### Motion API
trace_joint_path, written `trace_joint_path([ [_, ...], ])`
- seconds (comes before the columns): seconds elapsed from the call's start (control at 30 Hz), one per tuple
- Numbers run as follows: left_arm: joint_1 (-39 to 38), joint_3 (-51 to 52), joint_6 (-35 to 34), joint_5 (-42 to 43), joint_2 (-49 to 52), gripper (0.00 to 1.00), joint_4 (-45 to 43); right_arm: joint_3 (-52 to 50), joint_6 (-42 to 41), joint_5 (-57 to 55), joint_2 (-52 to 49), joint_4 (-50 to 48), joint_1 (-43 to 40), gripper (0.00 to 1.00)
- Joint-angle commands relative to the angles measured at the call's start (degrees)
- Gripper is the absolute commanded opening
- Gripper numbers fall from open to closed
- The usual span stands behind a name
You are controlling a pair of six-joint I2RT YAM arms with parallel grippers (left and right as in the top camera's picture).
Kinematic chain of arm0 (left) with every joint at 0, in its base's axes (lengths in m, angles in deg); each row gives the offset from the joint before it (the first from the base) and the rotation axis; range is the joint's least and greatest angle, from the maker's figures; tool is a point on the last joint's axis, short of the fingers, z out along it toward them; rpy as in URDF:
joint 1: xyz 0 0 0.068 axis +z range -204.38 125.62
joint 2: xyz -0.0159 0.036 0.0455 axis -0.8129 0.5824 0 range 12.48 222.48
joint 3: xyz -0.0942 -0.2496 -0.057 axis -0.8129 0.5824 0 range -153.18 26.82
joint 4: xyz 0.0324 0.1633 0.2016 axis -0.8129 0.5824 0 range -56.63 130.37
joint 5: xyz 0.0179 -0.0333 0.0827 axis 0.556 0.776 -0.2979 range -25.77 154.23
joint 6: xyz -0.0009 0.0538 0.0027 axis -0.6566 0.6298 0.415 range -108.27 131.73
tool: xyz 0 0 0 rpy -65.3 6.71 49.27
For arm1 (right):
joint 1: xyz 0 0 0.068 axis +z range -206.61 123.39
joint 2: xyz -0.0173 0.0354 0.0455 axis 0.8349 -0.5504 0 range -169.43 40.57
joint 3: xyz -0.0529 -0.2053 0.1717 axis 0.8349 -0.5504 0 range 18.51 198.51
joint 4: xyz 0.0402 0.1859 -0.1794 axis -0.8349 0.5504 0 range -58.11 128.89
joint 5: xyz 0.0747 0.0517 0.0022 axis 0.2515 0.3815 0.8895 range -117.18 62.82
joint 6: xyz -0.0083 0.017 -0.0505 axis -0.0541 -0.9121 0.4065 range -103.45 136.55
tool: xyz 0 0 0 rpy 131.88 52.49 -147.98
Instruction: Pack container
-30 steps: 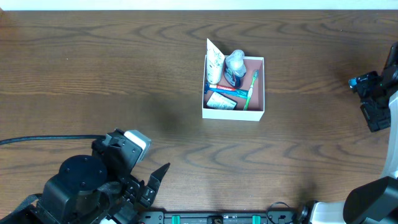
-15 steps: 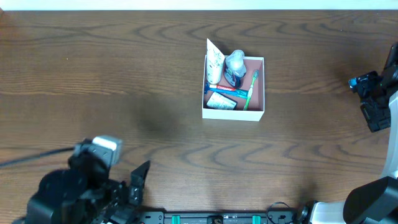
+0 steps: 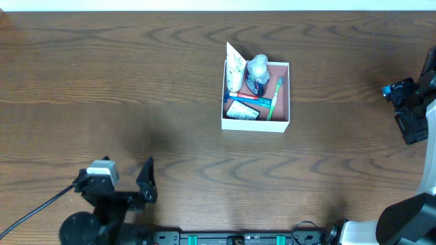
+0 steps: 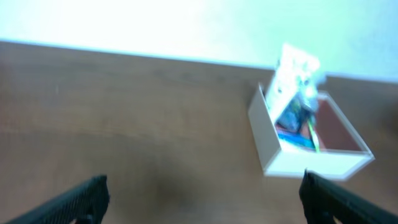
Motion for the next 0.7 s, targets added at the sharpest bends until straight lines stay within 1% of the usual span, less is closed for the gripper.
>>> trace_joint_path([
  [0.0, 1.8, 8.1, 0.3, 0.8, -3.8, 0.98, -6.9, 0.0, -0.7, -0.6, -0.3, 0.1, -0.4, 0.99],
  [0.23, 2.6, 20.2, 0.3, 2.3, -7.3, 0.98, -19.7, 0.0, -0.7, -0.6, -0.3, 0.1, -0.4, 0.99],
  [0.53, 2.8, 29.0, 0.5, 2.5, -7.4, 0.98, -32.5, 0.0, -0.7, -0.6, -0.3, 0.1, -0.4, 0.99],
  [0.67, 2.8, 32.6, 0.5, 2.5, -7.4, 0.98, -35.8, 0.0, -0.7, -0.6, -0.3, 0.1, -0.4, 0.99],
])
